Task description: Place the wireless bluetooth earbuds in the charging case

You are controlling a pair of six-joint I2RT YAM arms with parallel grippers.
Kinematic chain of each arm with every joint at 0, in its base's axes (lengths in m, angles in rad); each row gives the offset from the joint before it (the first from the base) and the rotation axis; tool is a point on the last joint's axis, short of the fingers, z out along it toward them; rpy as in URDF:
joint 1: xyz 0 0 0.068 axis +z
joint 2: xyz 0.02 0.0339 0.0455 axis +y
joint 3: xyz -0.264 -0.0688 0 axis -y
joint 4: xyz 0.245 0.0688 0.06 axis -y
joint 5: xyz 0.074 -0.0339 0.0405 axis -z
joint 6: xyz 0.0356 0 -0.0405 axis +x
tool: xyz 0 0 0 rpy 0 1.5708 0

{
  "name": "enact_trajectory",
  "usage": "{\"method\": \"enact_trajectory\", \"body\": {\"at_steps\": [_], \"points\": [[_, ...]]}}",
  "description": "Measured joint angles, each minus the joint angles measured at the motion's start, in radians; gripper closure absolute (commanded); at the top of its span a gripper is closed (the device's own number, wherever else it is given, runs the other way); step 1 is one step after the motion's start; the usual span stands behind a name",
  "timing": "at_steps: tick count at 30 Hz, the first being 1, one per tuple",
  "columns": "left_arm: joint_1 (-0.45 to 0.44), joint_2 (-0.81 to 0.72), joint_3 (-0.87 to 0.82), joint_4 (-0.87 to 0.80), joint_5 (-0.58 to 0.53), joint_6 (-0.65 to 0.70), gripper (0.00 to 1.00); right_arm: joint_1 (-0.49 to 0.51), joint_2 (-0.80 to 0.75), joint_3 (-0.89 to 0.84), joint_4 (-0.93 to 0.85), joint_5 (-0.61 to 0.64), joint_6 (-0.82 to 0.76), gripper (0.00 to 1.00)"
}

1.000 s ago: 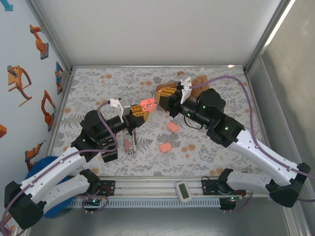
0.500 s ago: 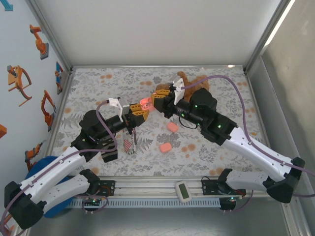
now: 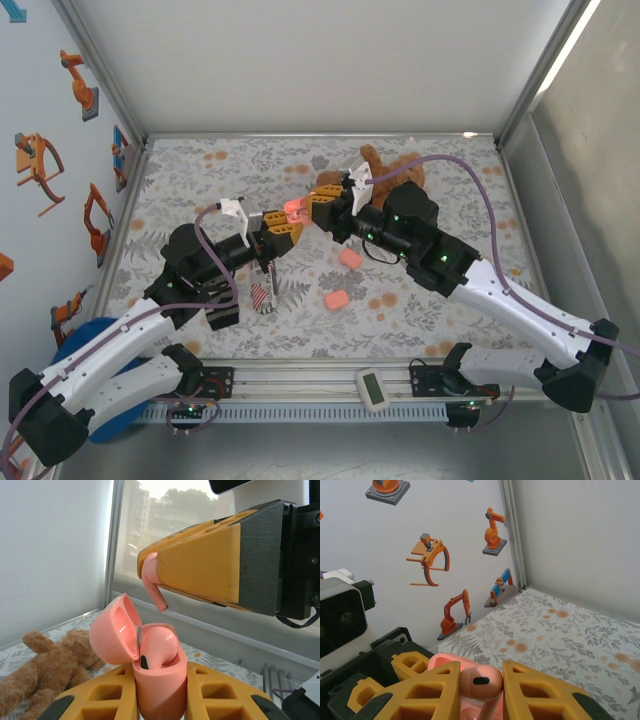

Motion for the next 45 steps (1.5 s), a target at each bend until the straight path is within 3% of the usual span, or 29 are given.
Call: {"method": "enact_trajectory", "body": {"at_steps": [45], "points": [[0.0,-0.029,-0.003,0.003,-0.049,-0.011,1.0,0.021,-0.006,-0.007,0.014,0.015,-0.008,0.78]]}}
